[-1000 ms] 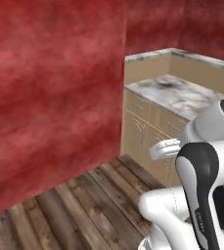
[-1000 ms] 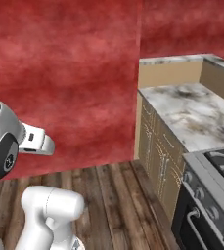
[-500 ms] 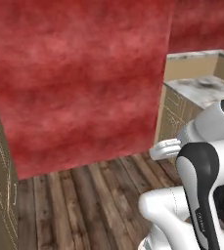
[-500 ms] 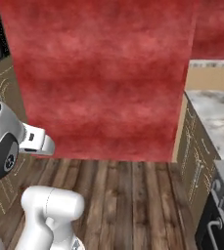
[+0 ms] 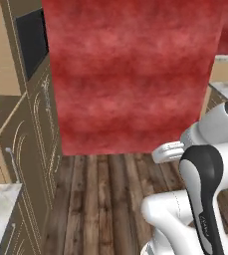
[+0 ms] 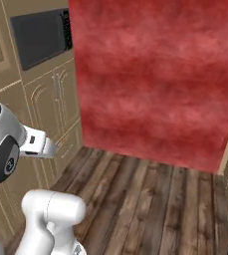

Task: Collect the turmeric, mayonnaise, and shaker from the cabinet and place them next to the stove.

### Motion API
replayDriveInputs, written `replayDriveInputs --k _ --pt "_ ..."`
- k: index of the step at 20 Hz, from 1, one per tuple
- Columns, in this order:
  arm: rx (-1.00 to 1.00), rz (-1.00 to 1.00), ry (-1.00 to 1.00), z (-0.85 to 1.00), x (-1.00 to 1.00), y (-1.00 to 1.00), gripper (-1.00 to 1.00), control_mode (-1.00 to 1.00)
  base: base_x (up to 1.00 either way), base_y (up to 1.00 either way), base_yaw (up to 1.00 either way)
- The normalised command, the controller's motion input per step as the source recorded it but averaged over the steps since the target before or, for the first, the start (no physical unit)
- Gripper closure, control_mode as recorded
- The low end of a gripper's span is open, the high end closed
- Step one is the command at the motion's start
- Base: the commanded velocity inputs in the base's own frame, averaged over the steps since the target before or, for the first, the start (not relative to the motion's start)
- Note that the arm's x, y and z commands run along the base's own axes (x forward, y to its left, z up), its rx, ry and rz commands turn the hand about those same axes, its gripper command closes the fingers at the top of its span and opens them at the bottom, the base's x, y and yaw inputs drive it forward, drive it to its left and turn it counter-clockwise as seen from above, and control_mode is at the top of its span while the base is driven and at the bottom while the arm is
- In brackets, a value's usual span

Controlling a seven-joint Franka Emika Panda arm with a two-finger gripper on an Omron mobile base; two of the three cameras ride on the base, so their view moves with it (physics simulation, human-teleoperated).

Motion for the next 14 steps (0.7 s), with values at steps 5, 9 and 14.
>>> replayDriveInputs --k 5,9,14 --pt "0.0 0.0 0.0 0.0 0.0 0.0 -1.0 1.0 -0.65 0.0 0.45" --pt "0.0 0.0 0.0 0.0 0.0 0.0 -1.0 1.0 -0.7 0.0 0.43" --pt "0.0 0.0 0.0 0.0 0.0 0.0 -1.0 1.0 -0.68 0.0 0.43"
